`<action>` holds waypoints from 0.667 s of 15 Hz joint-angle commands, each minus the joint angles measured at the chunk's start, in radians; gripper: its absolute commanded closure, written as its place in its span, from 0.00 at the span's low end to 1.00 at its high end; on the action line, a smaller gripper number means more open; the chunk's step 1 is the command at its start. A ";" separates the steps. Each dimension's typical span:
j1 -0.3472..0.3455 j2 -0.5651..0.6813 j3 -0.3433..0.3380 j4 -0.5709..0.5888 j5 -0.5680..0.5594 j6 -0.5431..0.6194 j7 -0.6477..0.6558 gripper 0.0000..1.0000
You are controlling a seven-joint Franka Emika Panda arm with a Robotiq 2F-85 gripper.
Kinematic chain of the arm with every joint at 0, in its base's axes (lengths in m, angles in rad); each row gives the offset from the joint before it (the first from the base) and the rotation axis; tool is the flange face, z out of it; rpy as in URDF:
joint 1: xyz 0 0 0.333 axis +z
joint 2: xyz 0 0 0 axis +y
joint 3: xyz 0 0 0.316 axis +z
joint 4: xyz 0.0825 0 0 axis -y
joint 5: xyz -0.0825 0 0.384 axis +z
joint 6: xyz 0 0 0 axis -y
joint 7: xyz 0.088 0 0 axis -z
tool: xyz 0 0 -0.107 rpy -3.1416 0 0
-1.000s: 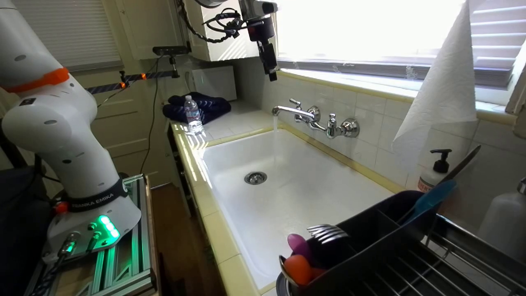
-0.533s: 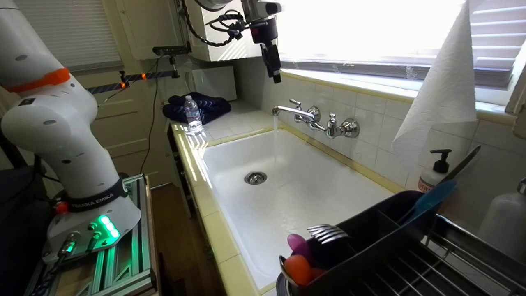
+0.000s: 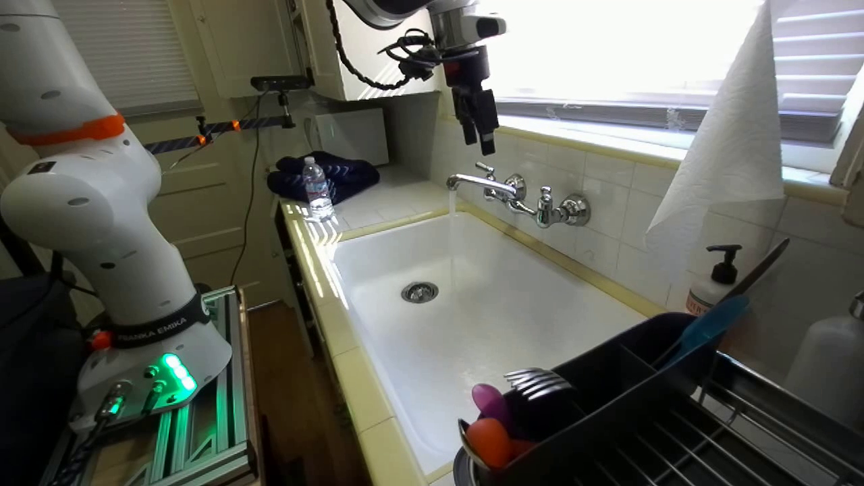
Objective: Open then close the right tap, then turn the faucet to the right
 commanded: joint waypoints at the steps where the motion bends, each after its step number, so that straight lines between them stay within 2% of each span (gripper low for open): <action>1: 0.009 0.054 -0.022 0.043 0.061 -0.006 -0.199 0.00; 2: 0.004 0.022 -0.012 0.016 0.023 -0.002 -0.102 0.00; 8: 0.004 0.028 -0.013 0.021 0.025 -0.002 -0.113 0.00; 10: 0.007 0.012 -0.005 -0.001 -0.050 0.011 -0.140 0.00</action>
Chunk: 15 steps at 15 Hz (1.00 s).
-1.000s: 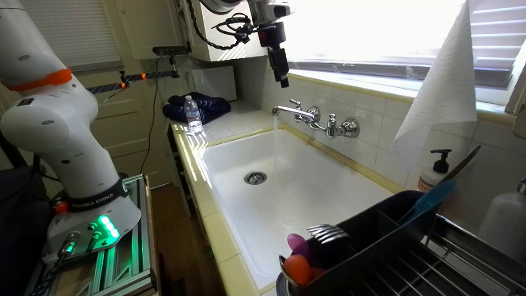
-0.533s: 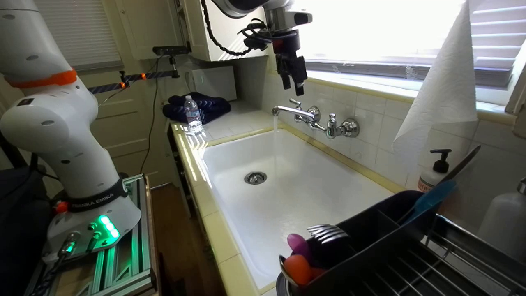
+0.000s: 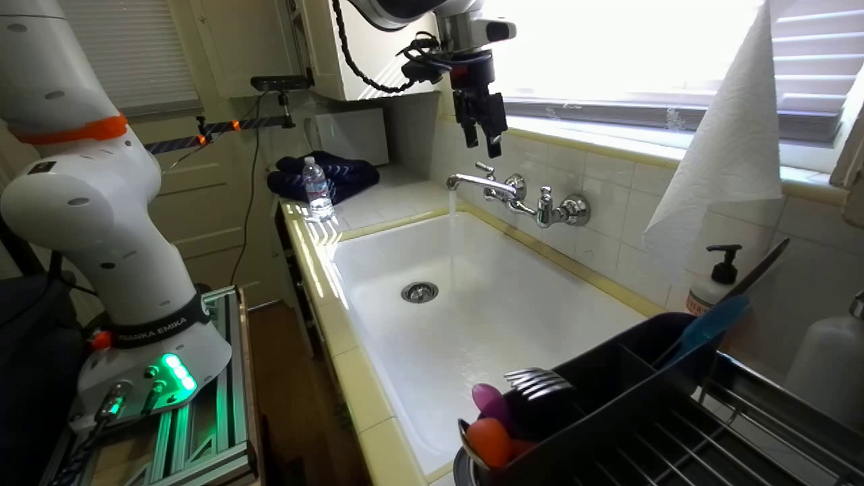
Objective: Open then close the right tap, then turn the faucet to the right
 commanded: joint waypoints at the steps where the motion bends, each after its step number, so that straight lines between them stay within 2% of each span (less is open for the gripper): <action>1: 0.005 -0.002 0.000 -0.009 -0.068 -0.007 -0.061 0.00; 2: 0.005 0.012 -0.008 0.002 -0.040 -0.006 -0.120 0.00; 3: 0.003 0.019 -0.009 0.005 -0.061 0.011 -0.143 0.00; 9: -0.009 0.084 -0.046 0.050 0.080 0.013 -0.433 0.00; 15: -0.018 0.172 -0.034 0.089 0.191 0.065 -0.606 0.00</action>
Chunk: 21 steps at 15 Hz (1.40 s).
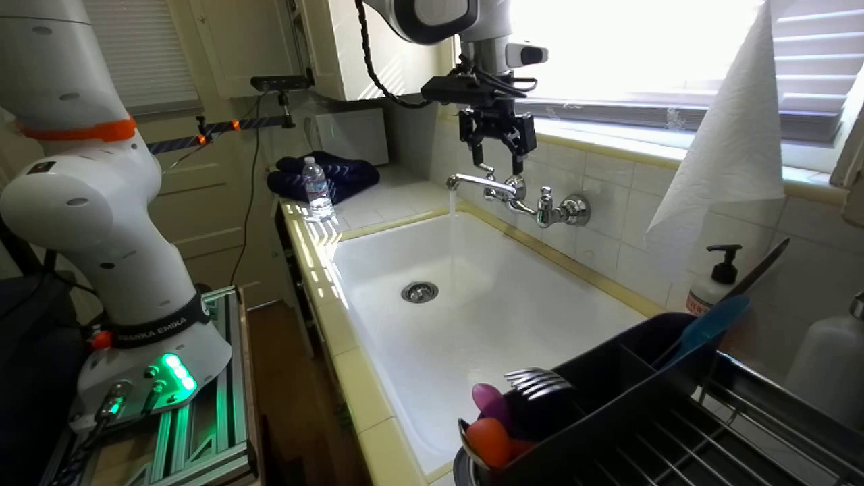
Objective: Open then close the right tap, then turn the faucet to the right
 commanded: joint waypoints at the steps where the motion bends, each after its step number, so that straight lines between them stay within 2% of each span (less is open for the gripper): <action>1: -0.011 0.076 0.020 0.042 0.070 0.042 -0.103 0.00; 3: -0.014 0.107 0.030 0.055 0.068 0.059 -0.128 0.00; 4: -0.017 0.123 0.036 0.064 0.075 0.059 -0.142 0.04; 5: -0.020 0.138 0.042 0.072 0.072 0.061 -0.150 0.21; 6: -0.022 0.151 0.047 0.078 0.069 0.061 -0.158 0.29; 7: -0.026 0.164 0.051 0.087 0.066 0.061 -0.169 0.29; 10: -0.035 0.193 0.059 0.110 0.050 0.064 -0.182 0.55; 12: -0.041 0.206 0.059 0.124 0.039 0.076 -0.184 0.69; 16: -0.054 0.227 0.065 0.139 0.045 0.148 -0.187 0.99; 21: -0.067 0.243 0.062 0.150 0.014 0.193 -0.176 1.00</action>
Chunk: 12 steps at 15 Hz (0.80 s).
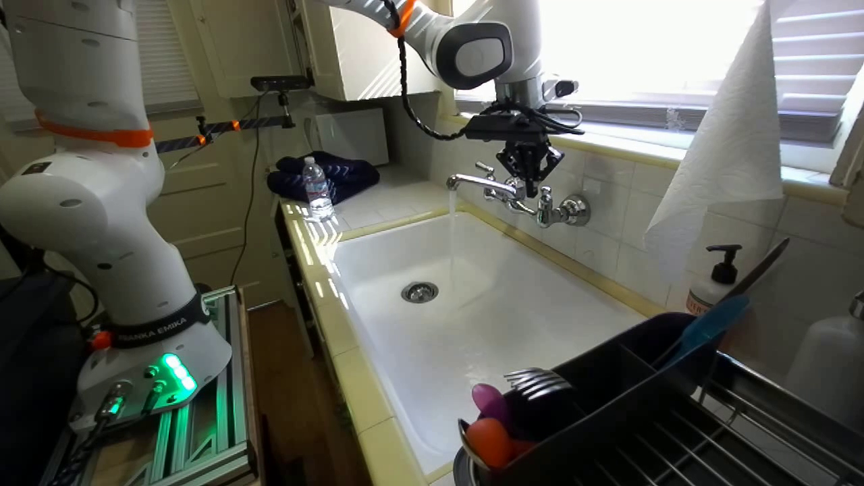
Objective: Open then close the right tap, then turn the faucet to the right
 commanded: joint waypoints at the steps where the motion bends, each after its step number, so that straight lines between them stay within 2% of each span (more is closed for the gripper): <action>1: -0.025 0.016 0.007 0.016 -0.033 0.021 -0.001 1.00; 7: -0.037 0.022 -0.005 0.024 -0.057 0.040 0.015 1.00; 12: -0.060 0.039 0.001 0.031 -0.012 0.147 0.024 1.00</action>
